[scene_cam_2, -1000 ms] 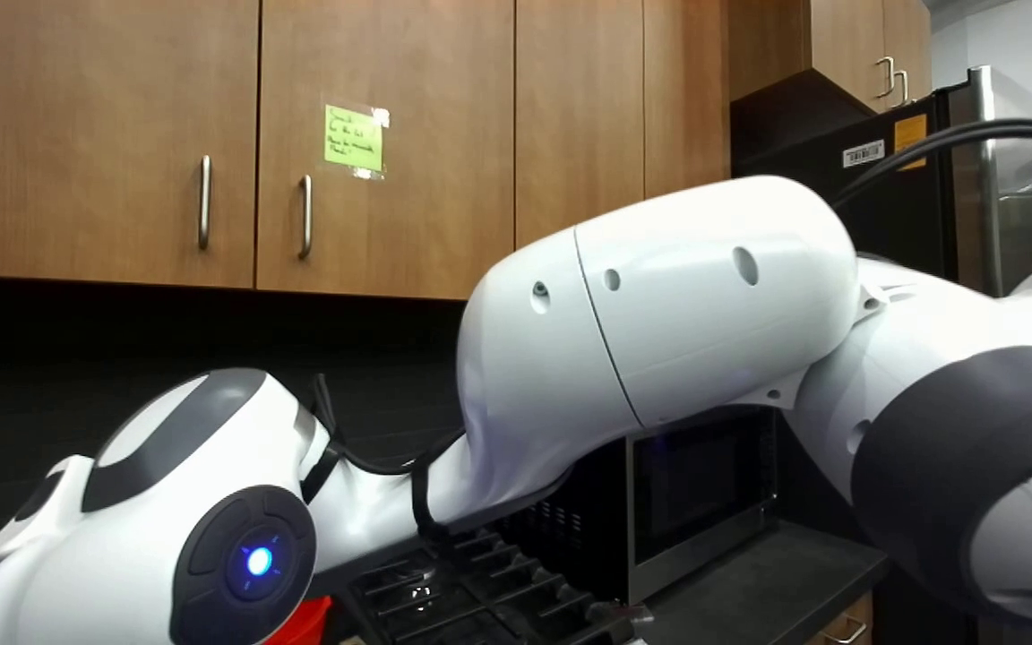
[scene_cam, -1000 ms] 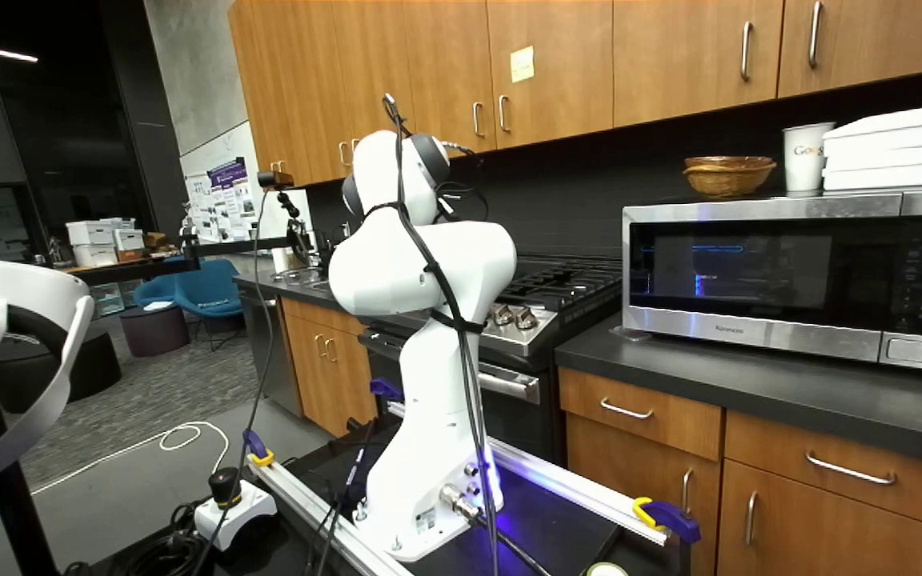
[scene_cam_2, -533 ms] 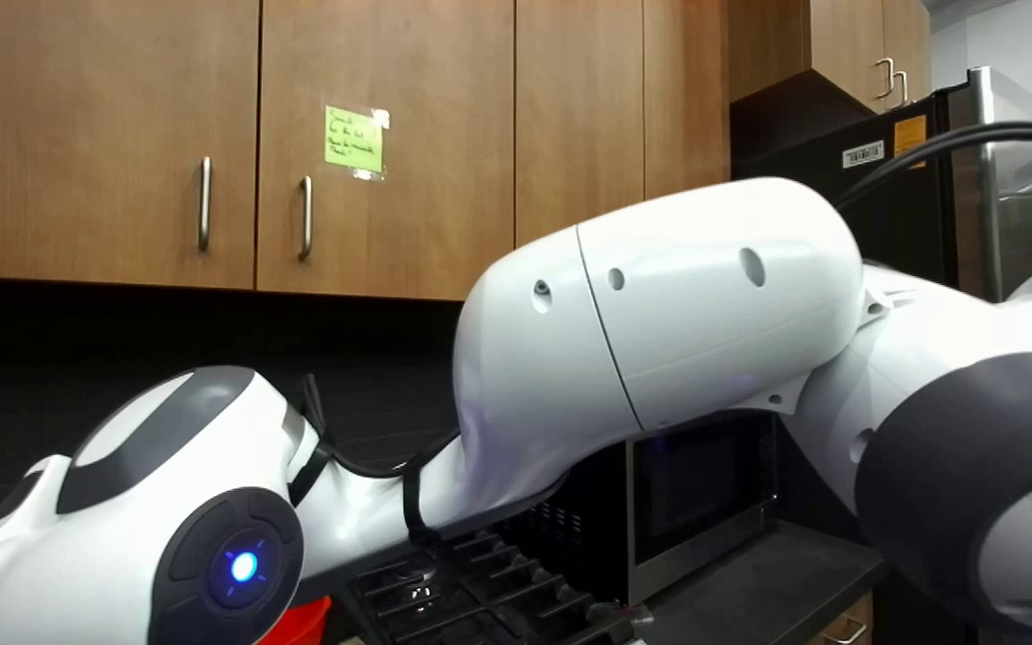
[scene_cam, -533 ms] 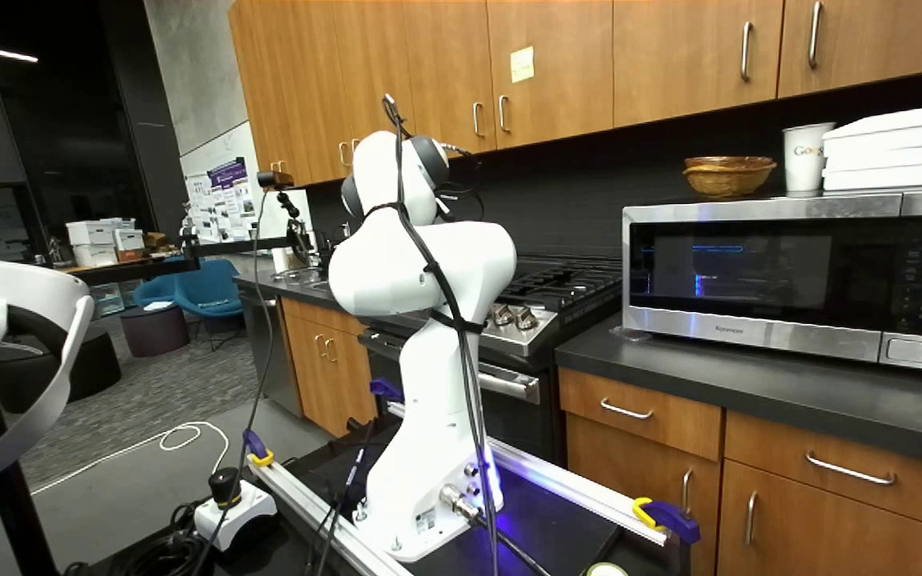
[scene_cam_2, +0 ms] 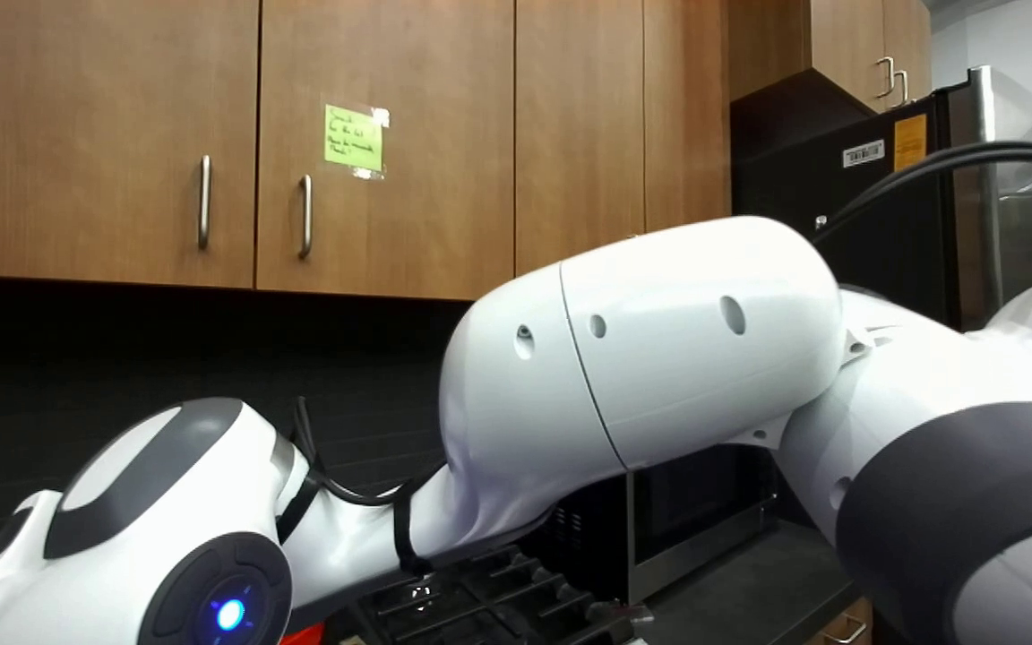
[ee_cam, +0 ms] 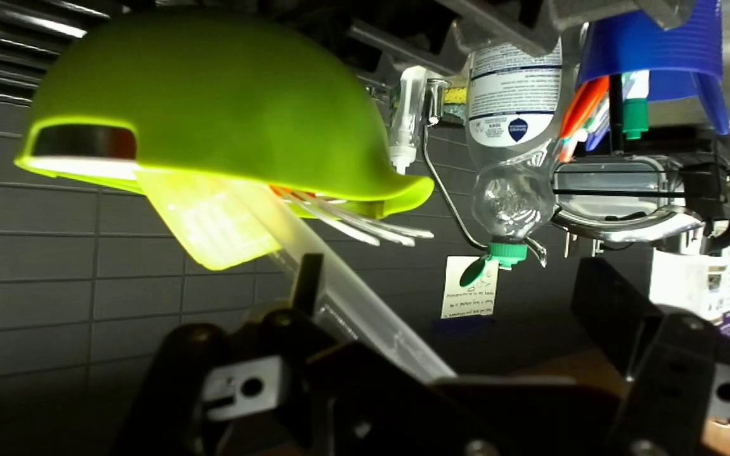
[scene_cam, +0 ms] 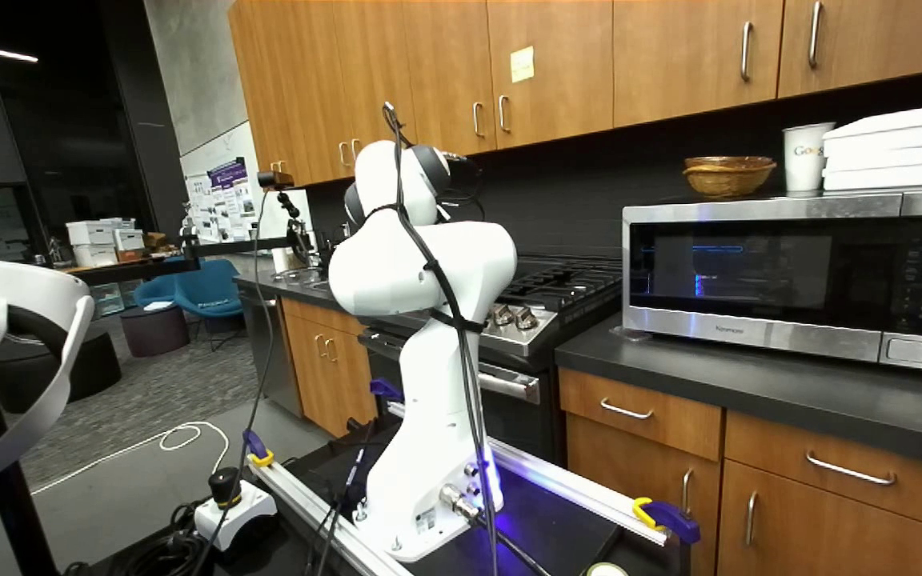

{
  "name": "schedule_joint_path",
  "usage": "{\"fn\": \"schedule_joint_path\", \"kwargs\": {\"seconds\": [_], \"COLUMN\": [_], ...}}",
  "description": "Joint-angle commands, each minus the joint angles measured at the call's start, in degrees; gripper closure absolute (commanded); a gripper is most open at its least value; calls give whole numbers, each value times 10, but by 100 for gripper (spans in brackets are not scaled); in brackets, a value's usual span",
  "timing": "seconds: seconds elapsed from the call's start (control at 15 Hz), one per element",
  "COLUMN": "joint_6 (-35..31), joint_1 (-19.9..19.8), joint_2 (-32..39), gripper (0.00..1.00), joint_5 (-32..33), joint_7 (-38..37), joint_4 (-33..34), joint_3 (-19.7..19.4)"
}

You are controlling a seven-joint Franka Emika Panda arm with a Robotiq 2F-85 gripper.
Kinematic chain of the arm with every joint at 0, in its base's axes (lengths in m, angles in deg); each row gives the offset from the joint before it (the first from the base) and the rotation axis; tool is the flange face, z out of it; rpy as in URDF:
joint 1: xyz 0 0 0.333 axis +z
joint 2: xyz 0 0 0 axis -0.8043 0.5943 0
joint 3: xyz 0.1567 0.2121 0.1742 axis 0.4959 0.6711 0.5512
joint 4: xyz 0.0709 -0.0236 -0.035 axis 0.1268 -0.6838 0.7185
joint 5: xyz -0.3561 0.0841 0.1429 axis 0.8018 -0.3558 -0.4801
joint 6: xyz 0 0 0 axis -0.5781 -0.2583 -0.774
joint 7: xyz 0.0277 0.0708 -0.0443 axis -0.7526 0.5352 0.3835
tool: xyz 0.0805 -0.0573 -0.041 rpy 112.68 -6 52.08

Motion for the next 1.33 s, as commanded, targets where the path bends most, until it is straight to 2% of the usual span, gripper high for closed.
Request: {"fn": "schedule_joint_path", "kwargs": {"seconds": [0.0, 0.33, 0.4, 0.47, 0.6, 0.73, 0.87, 0.93, 1.07, 1.27], "joint_6": [3, 6, 5, 4, 1, -3, -5, -6, -7, -7], "joint_1": [-12, -22, -24, -27, -31, -34, -37, -38, -40, -42], "joint_2": [23, 36, 37, 39, 39, 39, 39, 38, 35, 34], "gripper": [0, 0, 5, 15, 24, 23, 47, 50, 62, 88], "joint_5": [19, 22, 23, 24, 25, 27, 30, 32, 37, 40], "joint_7": [-19, -17, -16, -16, -18, -19, -19, -20, -20, -20], "joint_4": [46, 76, 81, 85, 89, 92, 93, 93, 91, 88], "joint_3": [0, -3, -4, -5, -5, -6, -7, -7, -6, -6]}}
